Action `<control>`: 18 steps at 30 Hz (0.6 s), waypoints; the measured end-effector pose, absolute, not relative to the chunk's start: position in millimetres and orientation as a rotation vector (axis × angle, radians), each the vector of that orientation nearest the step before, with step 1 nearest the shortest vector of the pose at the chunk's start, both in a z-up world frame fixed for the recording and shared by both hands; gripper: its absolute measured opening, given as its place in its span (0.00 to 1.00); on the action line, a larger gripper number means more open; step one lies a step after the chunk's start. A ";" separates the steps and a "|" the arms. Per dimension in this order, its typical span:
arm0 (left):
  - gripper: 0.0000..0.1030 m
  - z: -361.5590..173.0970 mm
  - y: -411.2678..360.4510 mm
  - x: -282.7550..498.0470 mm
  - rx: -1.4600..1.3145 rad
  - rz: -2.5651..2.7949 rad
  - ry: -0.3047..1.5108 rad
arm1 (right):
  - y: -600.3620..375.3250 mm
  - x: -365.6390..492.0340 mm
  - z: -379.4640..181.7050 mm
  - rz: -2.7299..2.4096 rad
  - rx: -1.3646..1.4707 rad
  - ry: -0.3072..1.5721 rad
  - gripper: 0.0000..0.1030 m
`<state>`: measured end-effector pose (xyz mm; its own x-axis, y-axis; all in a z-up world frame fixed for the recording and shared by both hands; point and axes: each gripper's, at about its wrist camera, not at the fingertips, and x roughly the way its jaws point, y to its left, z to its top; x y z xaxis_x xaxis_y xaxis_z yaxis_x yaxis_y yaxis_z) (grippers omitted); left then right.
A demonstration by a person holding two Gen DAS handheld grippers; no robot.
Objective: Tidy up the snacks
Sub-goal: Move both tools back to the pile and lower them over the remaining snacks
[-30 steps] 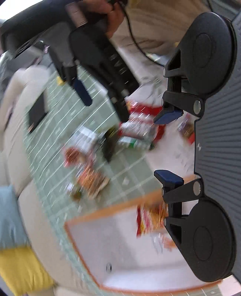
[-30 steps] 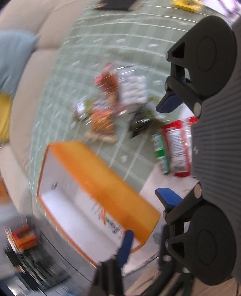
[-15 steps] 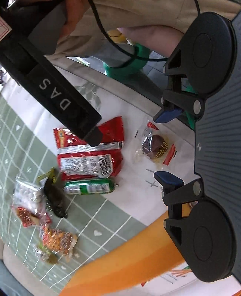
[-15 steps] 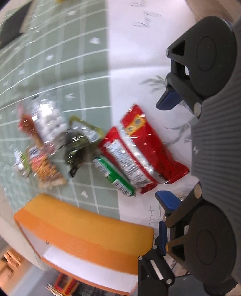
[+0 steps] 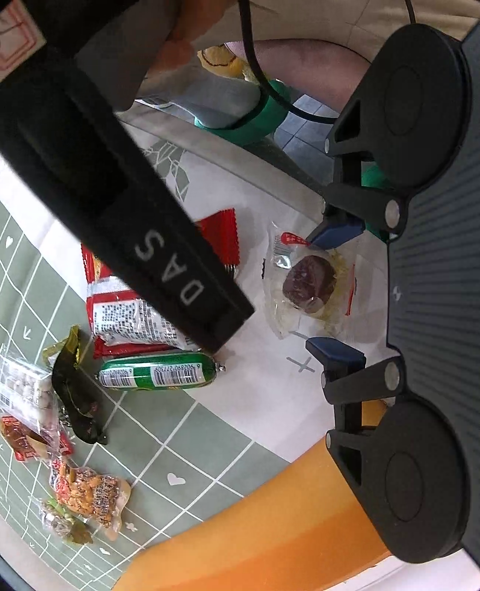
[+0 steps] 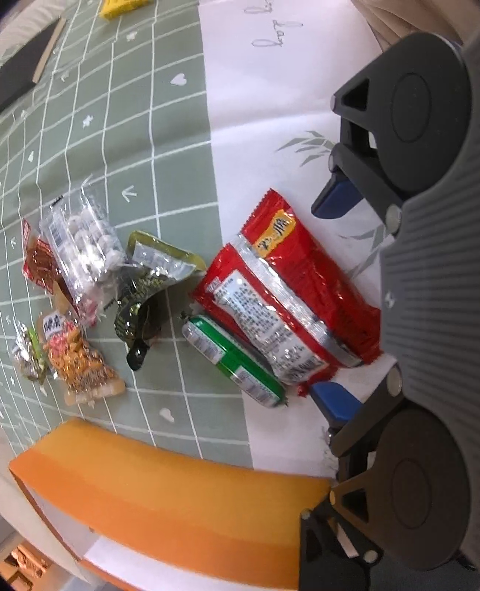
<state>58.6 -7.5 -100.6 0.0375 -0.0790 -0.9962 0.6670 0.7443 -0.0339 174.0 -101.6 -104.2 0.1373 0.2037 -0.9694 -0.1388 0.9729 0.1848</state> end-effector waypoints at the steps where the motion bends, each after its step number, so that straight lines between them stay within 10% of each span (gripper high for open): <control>1: 0.60 -102.2 -6.9 59.0 0.519 -0.608 1.434 | -100.2 175.0 -105.0 0.236 0.047 1.411 0.90; 18: 0.55 -97.7 2.5 76.3 0.473 -0.568 1.421 | -89.4 187.8 -125.0 0.140 0.046 1.423 0.89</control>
<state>76.3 2.5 -97.7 0.0589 -0.0844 -0.9947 0.6248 0.7802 -0.0292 187.8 -89.4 -125.0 0.1410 0.1245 -0.9822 -0.0691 0.9909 0.1157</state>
